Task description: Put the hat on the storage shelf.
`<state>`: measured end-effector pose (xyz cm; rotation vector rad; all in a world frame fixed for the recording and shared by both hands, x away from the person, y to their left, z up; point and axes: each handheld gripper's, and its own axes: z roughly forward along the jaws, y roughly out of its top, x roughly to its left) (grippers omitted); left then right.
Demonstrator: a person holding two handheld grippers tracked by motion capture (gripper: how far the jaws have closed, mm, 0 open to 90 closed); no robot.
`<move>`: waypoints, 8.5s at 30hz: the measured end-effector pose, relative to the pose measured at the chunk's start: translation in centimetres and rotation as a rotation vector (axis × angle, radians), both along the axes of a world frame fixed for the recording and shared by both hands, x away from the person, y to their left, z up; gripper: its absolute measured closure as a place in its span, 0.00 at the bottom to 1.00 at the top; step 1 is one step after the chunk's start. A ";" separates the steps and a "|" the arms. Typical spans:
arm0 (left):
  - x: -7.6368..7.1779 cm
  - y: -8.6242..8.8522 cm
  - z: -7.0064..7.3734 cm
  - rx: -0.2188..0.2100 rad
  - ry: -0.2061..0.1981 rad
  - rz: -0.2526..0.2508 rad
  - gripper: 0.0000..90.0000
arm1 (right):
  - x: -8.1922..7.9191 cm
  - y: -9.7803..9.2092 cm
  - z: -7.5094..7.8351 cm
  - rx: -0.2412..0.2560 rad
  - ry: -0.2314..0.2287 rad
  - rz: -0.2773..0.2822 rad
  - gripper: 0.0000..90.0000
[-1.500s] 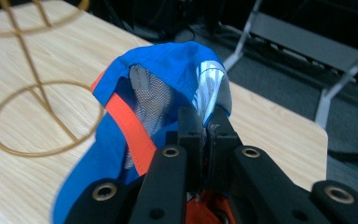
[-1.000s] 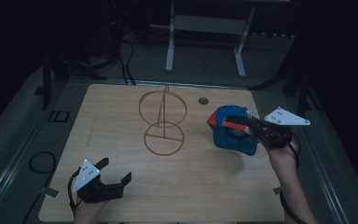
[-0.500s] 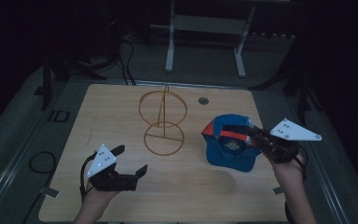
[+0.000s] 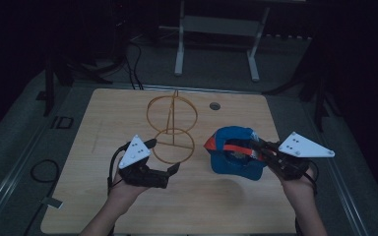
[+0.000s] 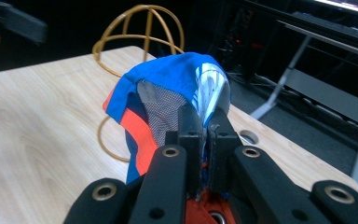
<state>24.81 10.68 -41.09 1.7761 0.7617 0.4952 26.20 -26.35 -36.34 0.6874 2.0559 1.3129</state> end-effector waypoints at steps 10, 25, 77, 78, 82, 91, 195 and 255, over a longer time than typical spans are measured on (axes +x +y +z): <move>2.1 -3.3 2.4 0.007 -0.005 -0.078 0.02 | -1.1 1.5 -0.1 0.000 -0.003 0.072 0.96; 4.1 -7.2 2.9 0.080 0.021 -0.204 0.14 | -2.4 2.8 -0.1 -0.008 -0.002 0.142 0.96; 2.1 -10.8 4.6 0.201 -0.114 -0.177 0.98 | -5.8 0.9 -0.7 0.087 0.046 0.190 0.78; 2.0 -10.7 4.6 0.202 -0.121 -0.174 0.98 | -6.0 0.8 -0.6 0.087 0.040 0.188 0.76; 2.0 -10.2 4.7 0.182 -0.132 -0.196 0.98 | -6.7 0.0 -0.1 0.097 0.021 0.183 0.71; 1.8 -7.3 5.5 0.076 -0.194 -0.313 0.98 | -5.8 -0.7 -1.4 0.094 0.054 0.164 0.65; -3.3 5.7 -6.0 0.043 -0.125 -0.007 0.01 | 0.5 2.3 8.1 0.181 -0.120 0.062 1.00; -5.6 9.4 -14.0 0.033 -0.058 0.156 0.02 | 13.4 18.7 1.9 0.007 0.167 0.123 1.00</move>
